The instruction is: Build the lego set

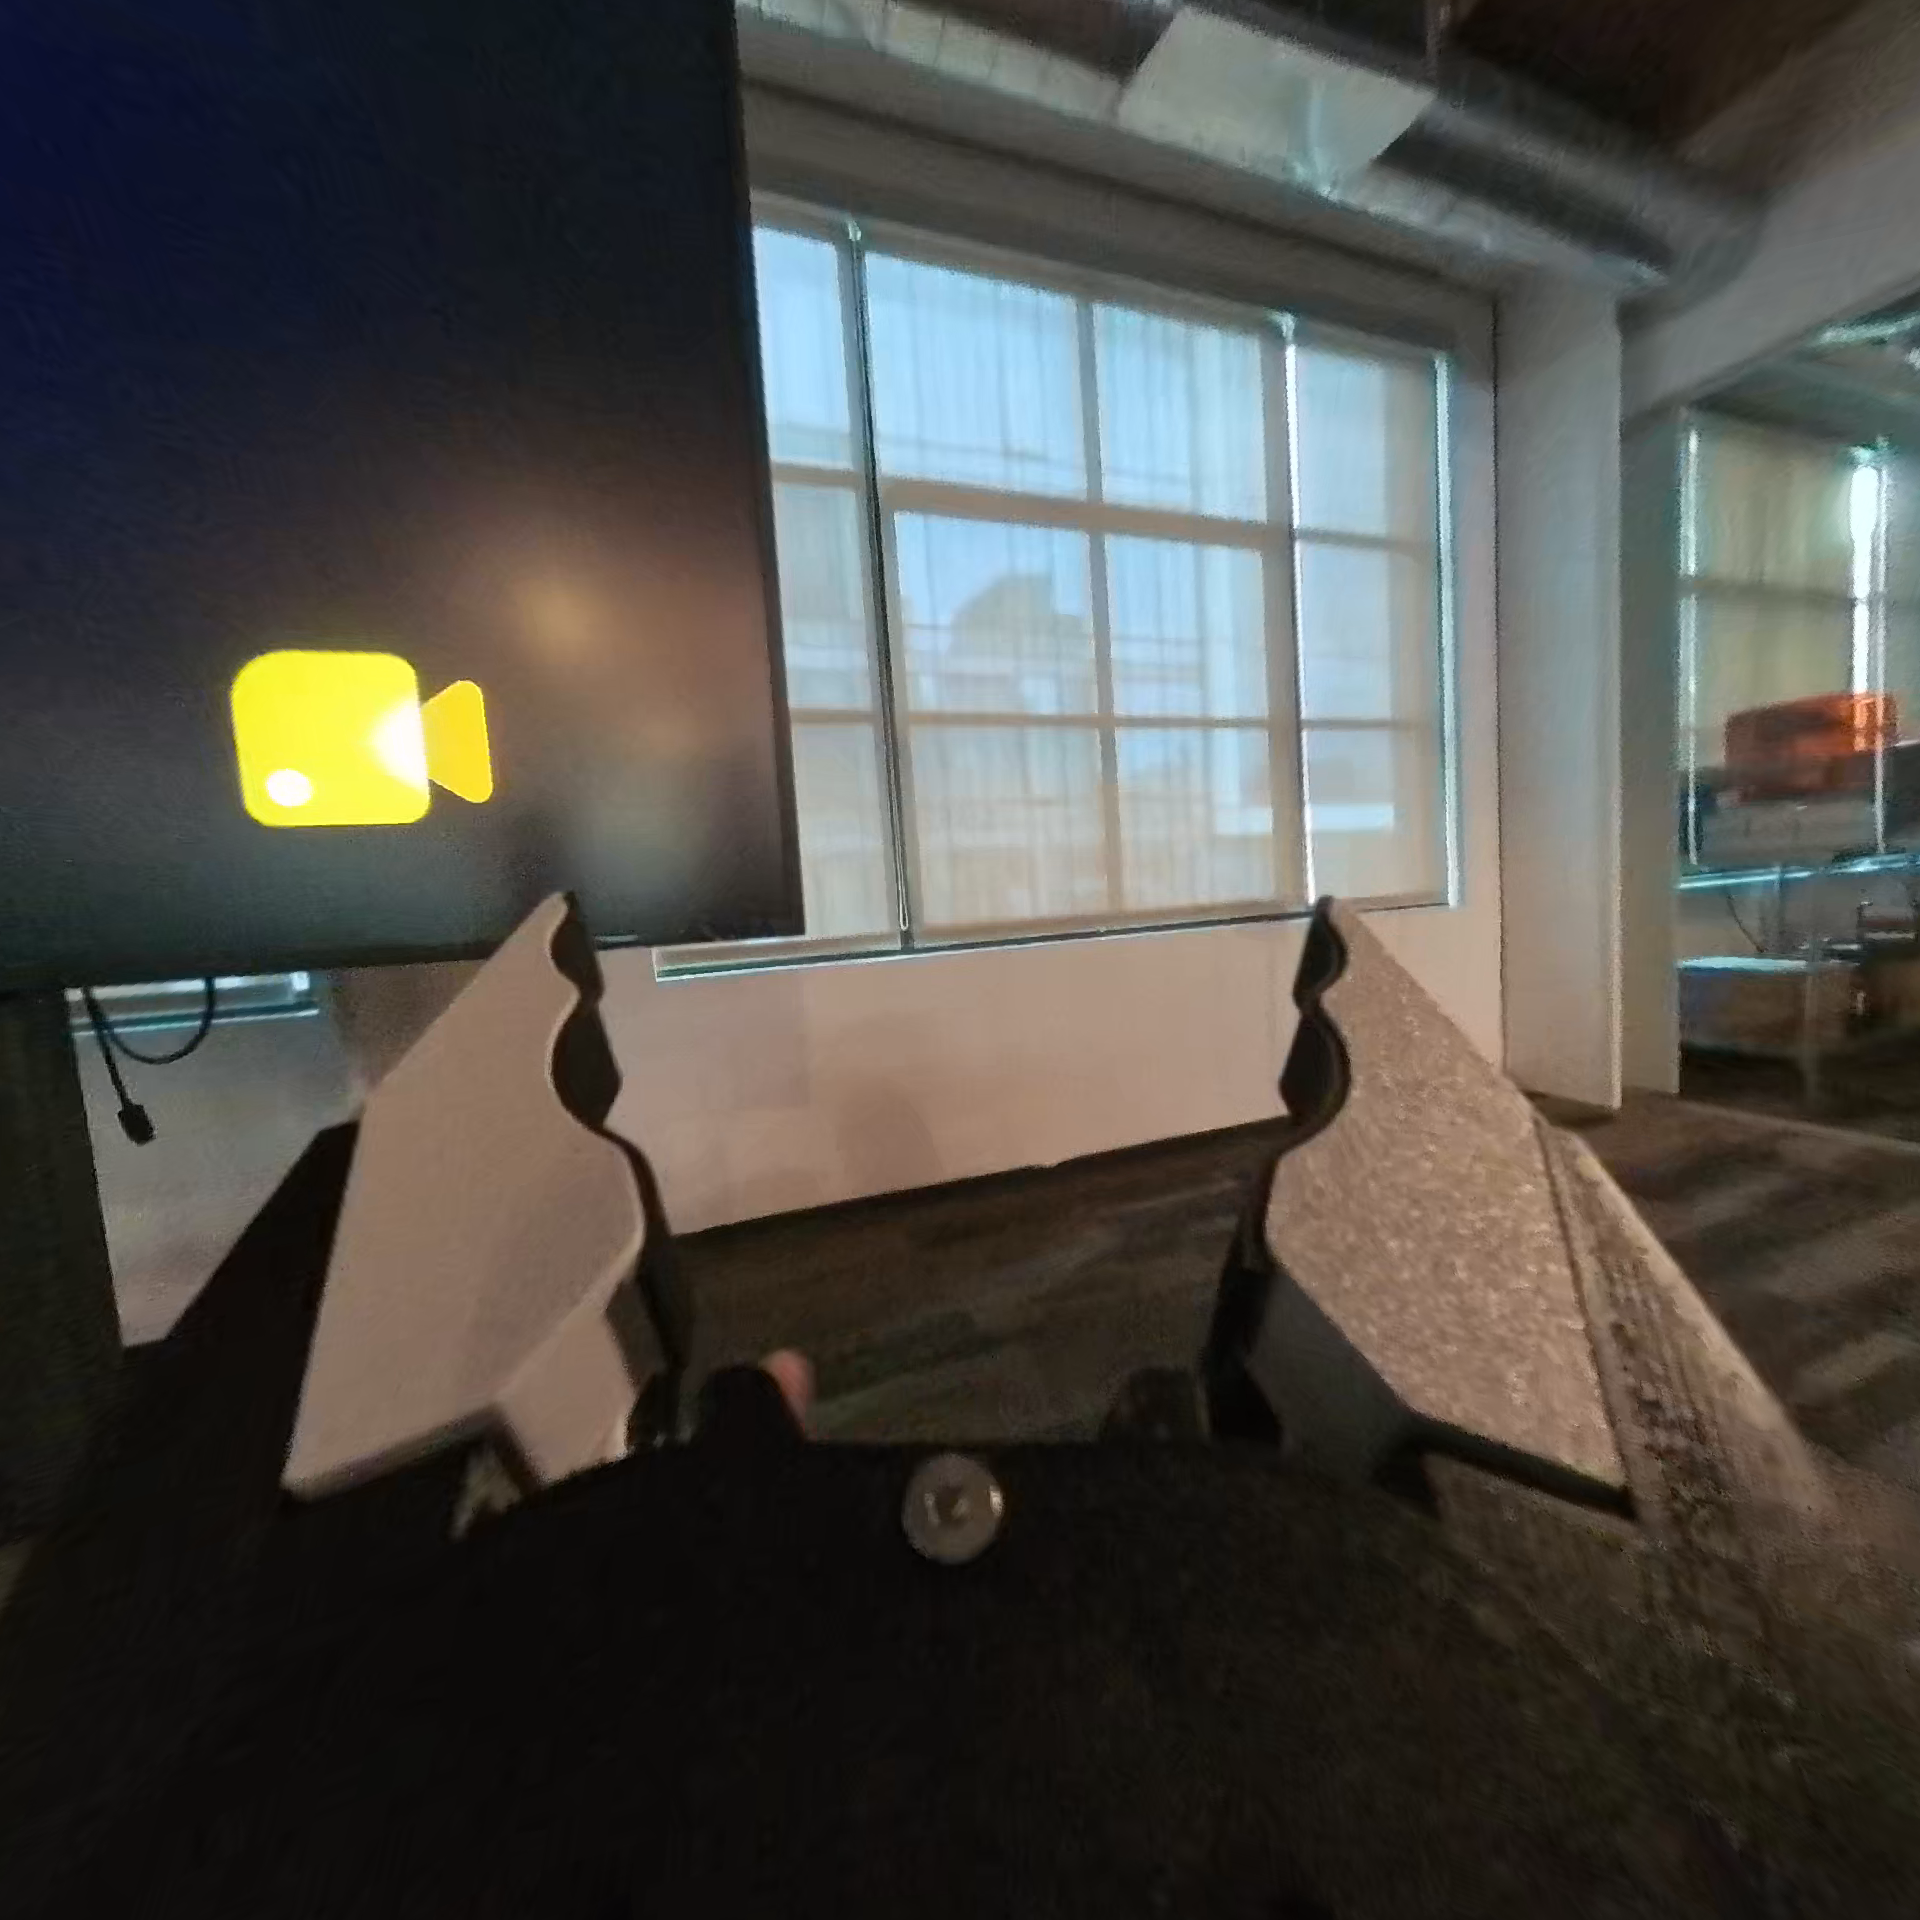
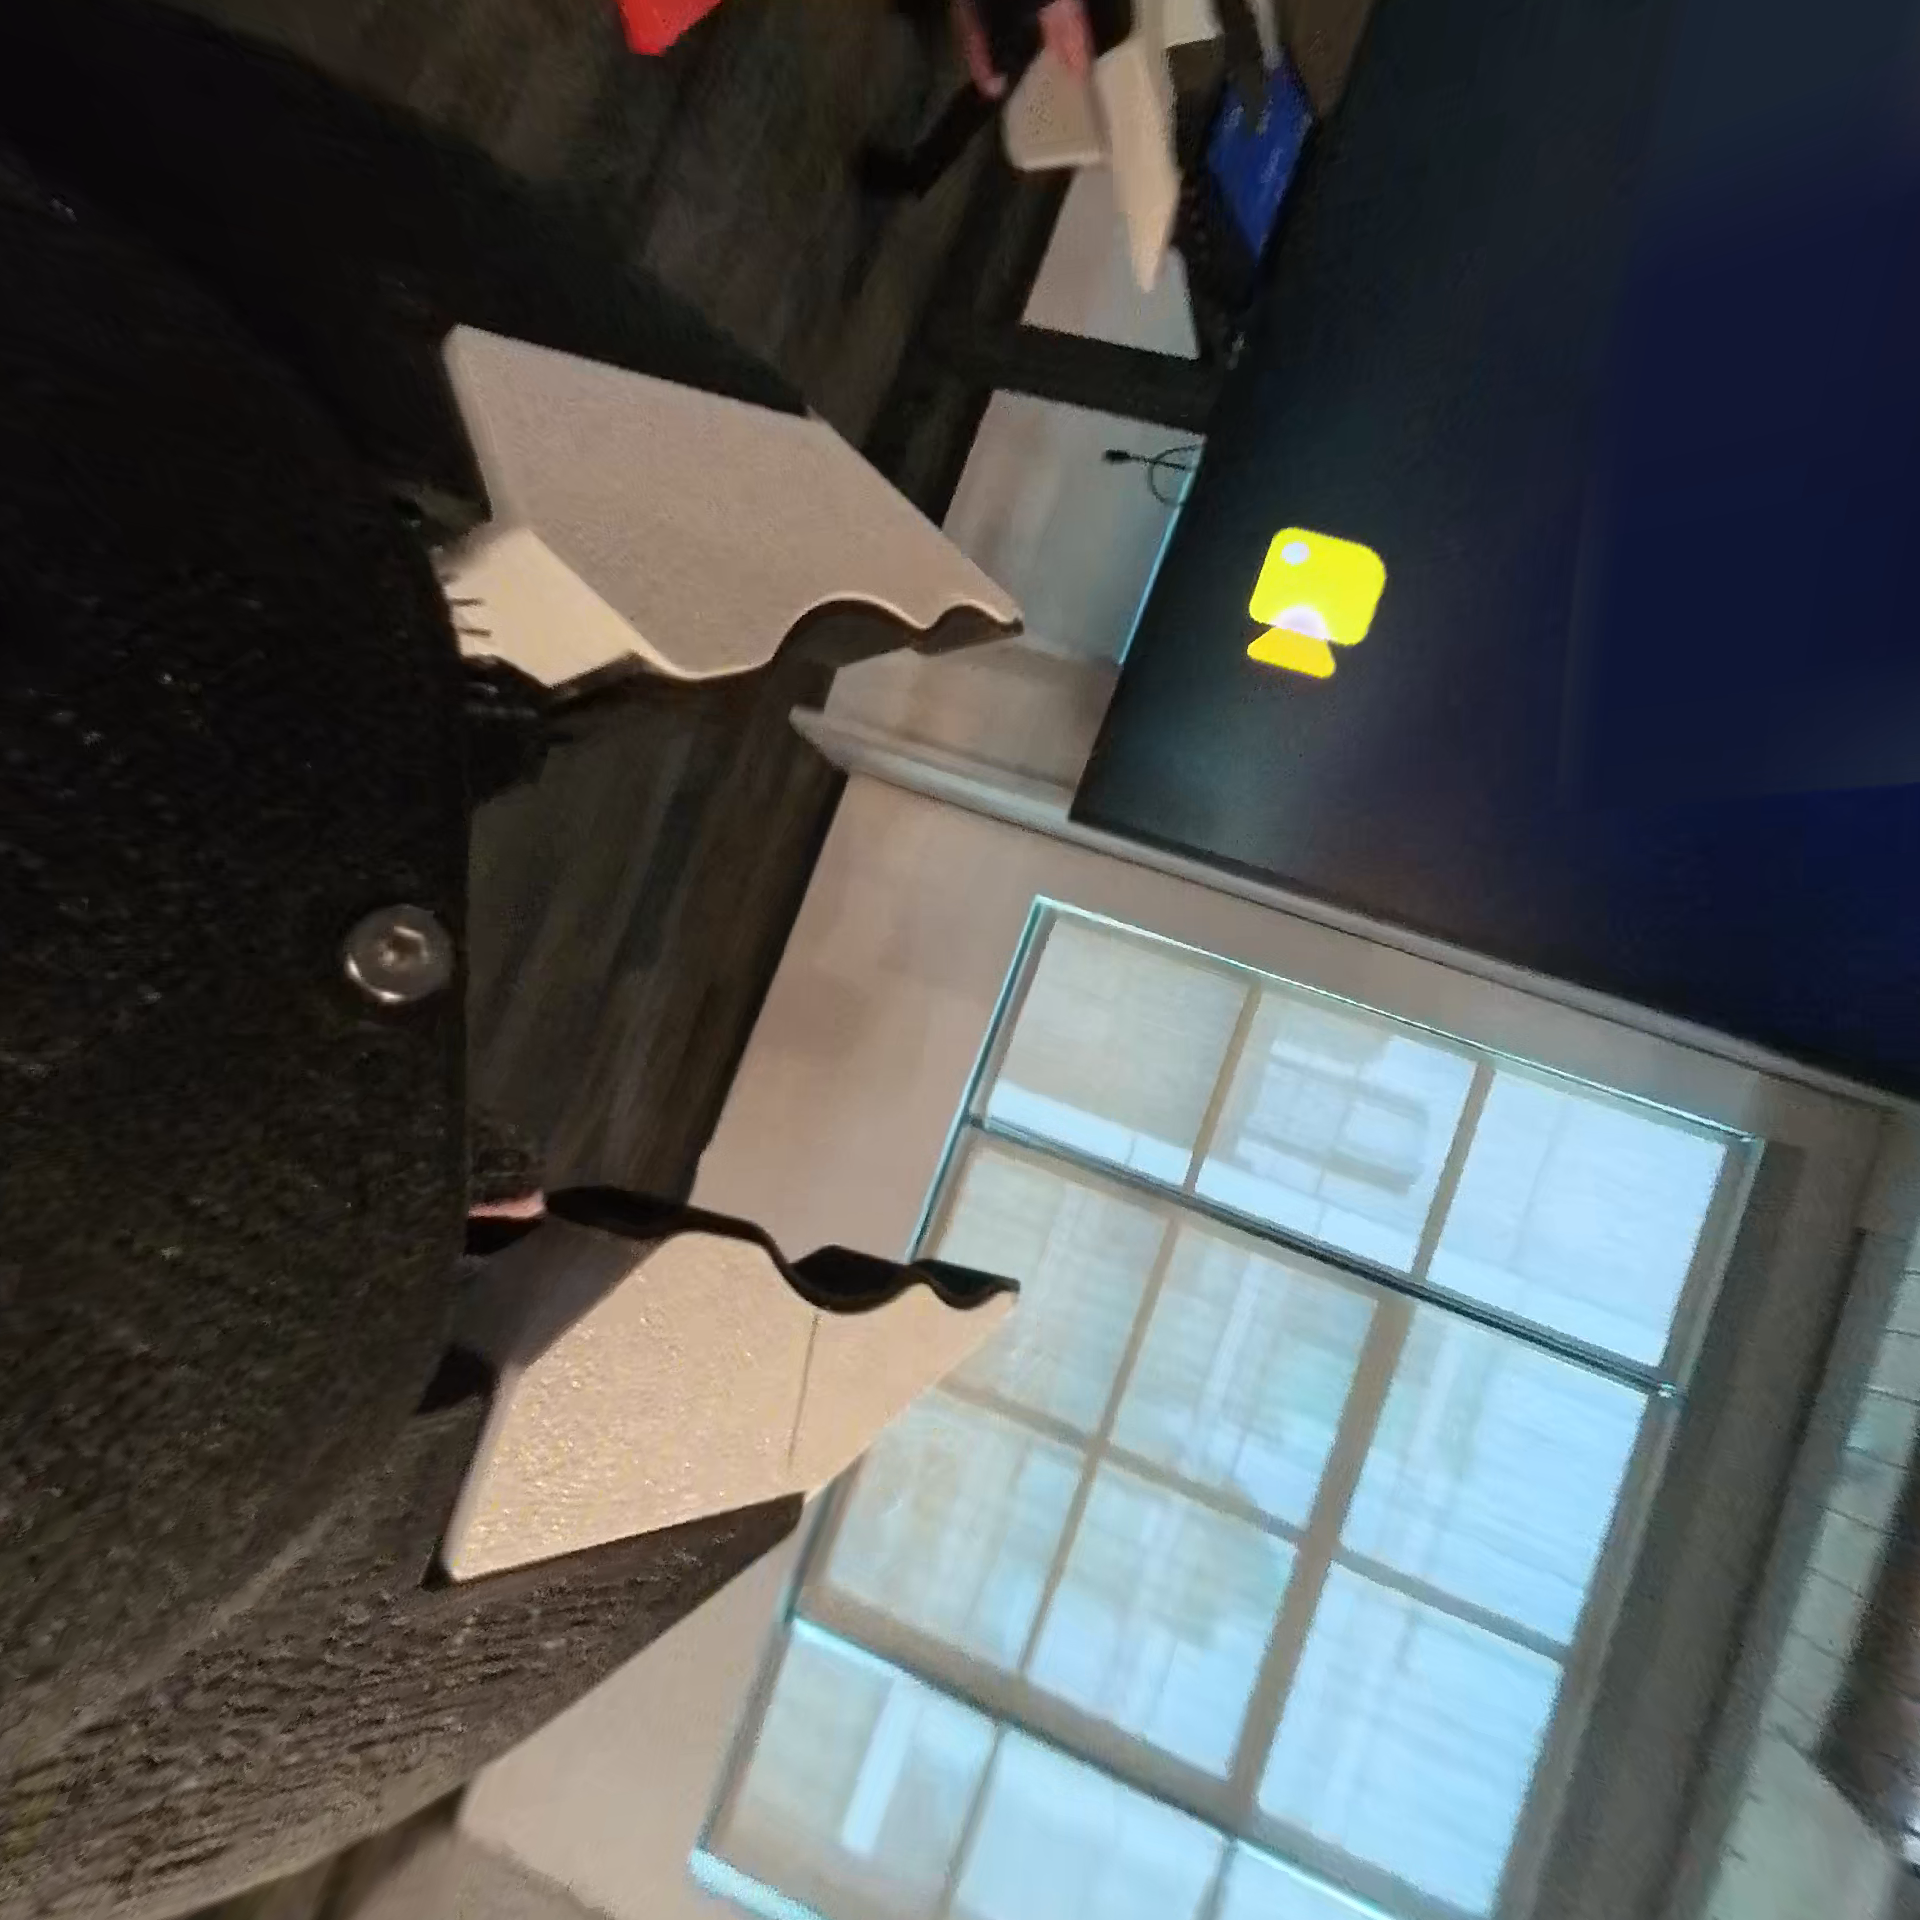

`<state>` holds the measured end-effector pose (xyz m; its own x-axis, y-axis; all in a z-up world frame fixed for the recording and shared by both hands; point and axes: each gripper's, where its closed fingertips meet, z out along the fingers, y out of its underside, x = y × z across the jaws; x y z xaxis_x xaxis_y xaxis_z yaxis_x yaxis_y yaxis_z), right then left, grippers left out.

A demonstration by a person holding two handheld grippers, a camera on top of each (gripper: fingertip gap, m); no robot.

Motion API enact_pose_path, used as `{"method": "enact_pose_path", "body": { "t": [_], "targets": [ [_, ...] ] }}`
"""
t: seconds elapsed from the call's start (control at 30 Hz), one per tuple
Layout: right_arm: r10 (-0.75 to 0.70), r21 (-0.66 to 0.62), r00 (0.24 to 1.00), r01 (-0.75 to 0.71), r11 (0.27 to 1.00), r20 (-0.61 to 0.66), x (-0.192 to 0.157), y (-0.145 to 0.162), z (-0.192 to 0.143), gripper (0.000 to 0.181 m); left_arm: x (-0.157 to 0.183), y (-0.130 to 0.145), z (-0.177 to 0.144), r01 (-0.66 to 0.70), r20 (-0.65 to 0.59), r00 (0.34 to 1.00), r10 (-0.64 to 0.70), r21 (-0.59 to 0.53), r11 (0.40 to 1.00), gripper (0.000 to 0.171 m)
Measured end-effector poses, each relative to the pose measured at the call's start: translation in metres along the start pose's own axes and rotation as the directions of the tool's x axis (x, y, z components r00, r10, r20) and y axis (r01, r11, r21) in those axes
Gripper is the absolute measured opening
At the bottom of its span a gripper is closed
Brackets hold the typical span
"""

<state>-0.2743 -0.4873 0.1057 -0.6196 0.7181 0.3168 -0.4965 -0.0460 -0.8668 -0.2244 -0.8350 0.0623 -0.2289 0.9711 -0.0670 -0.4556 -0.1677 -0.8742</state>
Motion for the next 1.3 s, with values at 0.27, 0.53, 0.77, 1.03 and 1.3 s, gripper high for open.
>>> {"method": "enact_pose_path", "body": {
  "t": [0.27, 0.53, 0.77, 1.03, 1.3],
  "targets": [
    [0.257, -0.069, 0.964, -0.262, 0.963, -0.072, -0.020, -0.019, 0.153, 0.115, -0.043, -0.026, 0.170, 0.261, -0.016, 0.965, -0.261, -0.025, 0.965, 0.136],
    [0.111, -0.190, 0.965, -0.159, 0.969, -0.239, 0.027, 0.004, 0.183, 0.112, 0.017, -0.015, 0.299, 0.127, -0.256, 0.952, -0.170, -0.179, 0.976, 0.136],
    [0.046, -0.280, 0.873, -0.206, 0.938, -0.486, 0.118, 0.110, 0.195, 0.109, 0.130, 0.060, 0.370, 0.020, -0.547, 0.825, -0.146, -0.230, 0.973, 0.133],
    [-0.029, -0.294, 0.685, -0.274, 0.916, -0.728, 0.287, 0.234, 0.234, 0.111, 0.215, 0.161, 0.523, -0.067, -0.699, 0.702, -0.138, -0.258, 0.964, 0.151],
    [-0.157, -0.342, 0.476, -0.330, 0.880, -0.865, 0.417, 0.302, 0.206, 0.114, 0.261, 0.312, 0.649, -0.159, -0.662, 0.729, -0.172, -0.408, 0.899, 0.150]
  ]
}}
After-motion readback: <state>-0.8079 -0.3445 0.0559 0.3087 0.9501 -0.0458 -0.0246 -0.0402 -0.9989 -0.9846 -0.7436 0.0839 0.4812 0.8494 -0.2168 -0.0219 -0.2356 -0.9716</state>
